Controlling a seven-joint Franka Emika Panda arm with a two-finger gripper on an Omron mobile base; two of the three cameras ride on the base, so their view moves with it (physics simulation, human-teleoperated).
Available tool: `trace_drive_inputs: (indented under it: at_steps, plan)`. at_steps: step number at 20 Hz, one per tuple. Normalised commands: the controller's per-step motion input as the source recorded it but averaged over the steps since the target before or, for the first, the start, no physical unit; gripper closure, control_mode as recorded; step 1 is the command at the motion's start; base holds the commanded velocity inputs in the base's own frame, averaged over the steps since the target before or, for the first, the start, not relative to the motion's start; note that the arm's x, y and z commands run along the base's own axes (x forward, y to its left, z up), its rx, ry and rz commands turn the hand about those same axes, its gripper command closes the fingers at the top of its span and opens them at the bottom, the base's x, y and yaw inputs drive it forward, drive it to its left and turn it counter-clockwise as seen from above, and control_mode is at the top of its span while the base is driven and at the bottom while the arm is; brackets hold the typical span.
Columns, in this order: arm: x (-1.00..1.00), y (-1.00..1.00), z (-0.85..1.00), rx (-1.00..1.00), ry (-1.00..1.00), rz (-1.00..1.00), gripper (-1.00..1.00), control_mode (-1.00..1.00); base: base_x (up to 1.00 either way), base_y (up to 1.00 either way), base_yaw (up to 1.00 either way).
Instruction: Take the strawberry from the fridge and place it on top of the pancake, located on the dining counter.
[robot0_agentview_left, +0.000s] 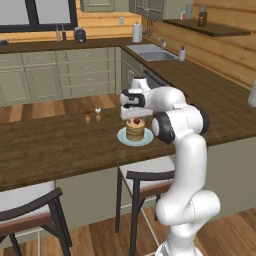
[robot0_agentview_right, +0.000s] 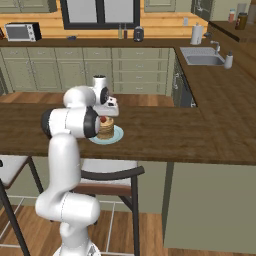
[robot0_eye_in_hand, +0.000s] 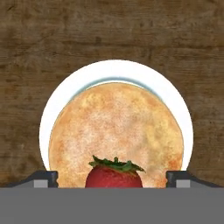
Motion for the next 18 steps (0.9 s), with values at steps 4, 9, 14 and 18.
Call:
trace_drive_inputs:
  at_steps: [4,9,14,18]
  plan:
    - [-0.04,0.00,0.47,0.01,-0.19,0.01,-1.00,-1.00,0.00,0.00,0.00]
    - [-0.43,-0.07,0.48,0.03,-0.23,0.01,-1.00,-1.00,0.00,0.00,0.00]
    - [-1.00,-0.18,0.28,0.07,-0.41,0.00,-1.00,-1.00,0.00,0.00,0.00]
    - [-1.00,-0.01,0.65,0.03,-0.25,0.01,-1.00,-1.00,0.00,0.00,0.00]
